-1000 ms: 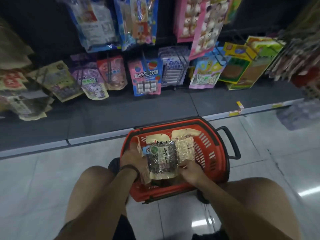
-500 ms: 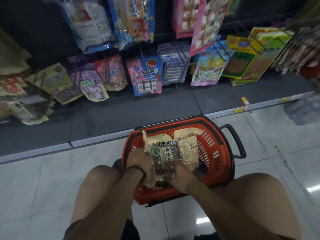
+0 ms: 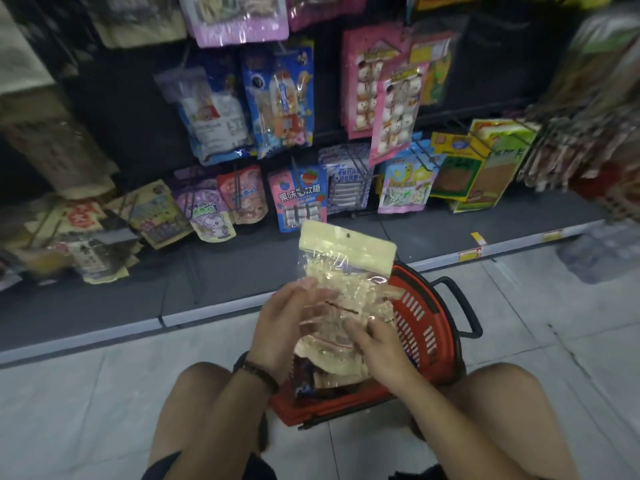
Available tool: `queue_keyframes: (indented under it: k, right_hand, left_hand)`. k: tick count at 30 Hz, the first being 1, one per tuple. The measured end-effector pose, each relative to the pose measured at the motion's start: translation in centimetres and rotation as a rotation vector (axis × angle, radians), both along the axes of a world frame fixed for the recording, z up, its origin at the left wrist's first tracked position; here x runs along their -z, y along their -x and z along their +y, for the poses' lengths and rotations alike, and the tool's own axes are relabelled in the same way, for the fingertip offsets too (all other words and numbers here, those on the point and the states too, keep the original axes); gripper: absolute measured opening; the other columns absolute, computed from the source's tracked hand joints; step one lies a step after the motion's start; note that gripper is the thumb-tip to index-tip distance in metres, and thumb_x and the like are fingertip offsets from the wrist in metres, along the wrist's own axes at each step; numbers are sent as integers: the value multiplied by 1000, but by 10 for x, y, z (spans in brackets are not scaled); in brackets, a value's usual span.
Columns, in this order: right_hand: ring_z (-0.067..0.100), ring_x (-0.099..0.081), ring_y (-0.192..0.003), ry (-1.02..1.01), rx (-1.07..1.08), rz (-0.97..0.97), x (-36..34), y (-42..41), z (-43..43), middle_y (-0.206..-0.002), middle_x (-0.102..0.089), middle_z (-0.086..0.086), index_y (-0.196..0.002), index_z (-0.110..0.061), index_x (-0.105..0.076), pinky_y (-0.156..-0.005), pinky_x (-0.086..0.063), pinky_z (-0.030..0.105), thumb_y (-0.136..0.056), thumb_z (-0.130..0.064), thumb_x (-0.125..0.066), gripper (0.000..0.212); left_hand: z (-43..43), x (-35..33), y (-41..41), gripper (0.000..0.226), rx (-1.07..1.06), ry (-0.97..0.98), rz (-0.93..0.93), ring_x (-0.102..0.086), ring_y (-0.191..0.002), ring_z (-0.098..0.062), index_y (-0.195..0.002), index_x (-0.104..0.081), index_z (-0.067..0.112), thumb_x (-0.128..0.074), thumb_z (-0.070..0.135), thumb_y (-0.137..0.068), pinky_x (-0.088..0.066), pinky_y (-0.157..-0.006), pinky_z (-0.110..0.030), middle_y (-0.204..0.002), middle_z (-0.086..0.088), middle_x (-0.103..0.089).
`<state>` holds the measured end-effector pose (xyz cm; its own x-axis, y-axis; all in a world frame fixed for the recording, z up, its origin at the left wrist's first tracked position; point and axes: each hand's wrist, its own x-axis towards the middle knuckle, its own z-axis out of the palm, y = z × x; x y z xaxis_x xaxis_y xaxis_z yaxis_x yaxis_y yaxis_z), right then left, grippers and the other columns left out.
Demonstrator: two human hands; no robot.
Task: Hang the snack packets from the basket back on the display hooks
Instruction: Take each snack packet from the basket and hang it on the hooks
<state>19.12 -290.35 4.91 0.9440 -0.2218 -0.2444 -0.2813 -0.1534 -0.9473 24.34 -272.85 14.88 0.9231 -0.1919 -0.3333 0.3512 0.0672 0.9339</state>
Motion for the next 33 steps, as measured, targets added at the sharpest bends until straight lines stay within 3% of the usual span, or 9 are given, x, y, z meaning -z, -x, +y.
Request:
queue_keyframes:
  k: [6,9,13,15,17,19,23,29,33]
  right_hand:
    - [4,-75,-112,-283,-7,11,-69,19,-13,-115,-82,-13,-121,-21,-75,-110,-53,36,-95,-66,-66,53]
    - [-22,-68,-73,-289,-50,-49,-126,25,-6,-69,-73,-34,-95,-27,-65,-69,-49,-1,-108,-35,-56,18]
    - [8,-76,-112,-188,-69,-130,-135,18,-5,-112,-83,-11,-118,-20,-76,-106,-56,37,-95,-63,-64,51]
    - [10,-76,-100,-33,-44,-179,-145,16,-1,-103,-82,-1,-110,-16,-76,-98,-59,47,-96,-72,-61,60]
    - [2,-70,-79,150,15,-255,-153,12,7,-82,-75,-10,-96,-23,-73,-73,-54,33,-99,-65,-61,43]
    - [0,-70,-86,268,3,-323,-168,13,29,-94,-72,-15,-115,-38,-73,-70,-47,16,-102,-52,-66,21]
    - [7,-59,-97,393,-225,-280,-178,10,63,-112,-41,-10,-156,-54,-43,-79,-55,19,-98,-31,-68,67]
    - [1,-55,-119,360,-44,-328,-202,-4,35,-130,-52,-19,-140,-47,-52,-101,-49,29,-90,-44,-83,59]
    - [5,-74,-103,-19,-165,-138,-205,-17,33,-129,-69,-11,-145,-29,-55,-81,-57,18,-81,-53,-86,76]
  left_hand:
    - [33,-21,9,54,66,-241,-13,-71,-111,-11,-129,-62,24,-82,48,-84,-55,-92,-27,-118,11,-73]
    - [41,-36,19,54,271,-92,60,-72,-121,-25,-129,-71,27,-83,53,-84,-51,-110,-51,-128,-2,-76]
    - [34,-54,26,61,233,-69,-26,-74,-116,-24,-134,-63,20,-87,39,-81,-54,-108,-53,-124,-3,-78]
    - [29,-59,28,83,110,-247,-141,-72,-113,-16,-140,-54,22,-89,58,-73,-58,-101,-41,-130,2,-71]
    - [22,-63,35,93,30,-433,-293,-61,-119,-5,-144,-44,31,-80,74,-69,-52,-102,-31,-139,14,-55]
    - [10,-70,42,87,125,-265,-304,-63,-122,-1,-140,-45,39,-81,75,-69,-53,-107,-33,-139,19,-59]
    - [8,-79,34,62,41,95,-177,-73,-118,-21,-136,-53,28,-85,38,-85,-58,-104,-45,-132,-7,-73]
    - [54,-84,6,69,-6,55,-83,-67,-128,-24,-137,-64,27,-83,62,-81,-48,-114,-55,-136,-2,-72]
    - [74,-83,-13,83,43,105,-37,-62,-132,-40,-143,-60,16,-83,66,-80,-48,-112,-63,-143,-15,-66]
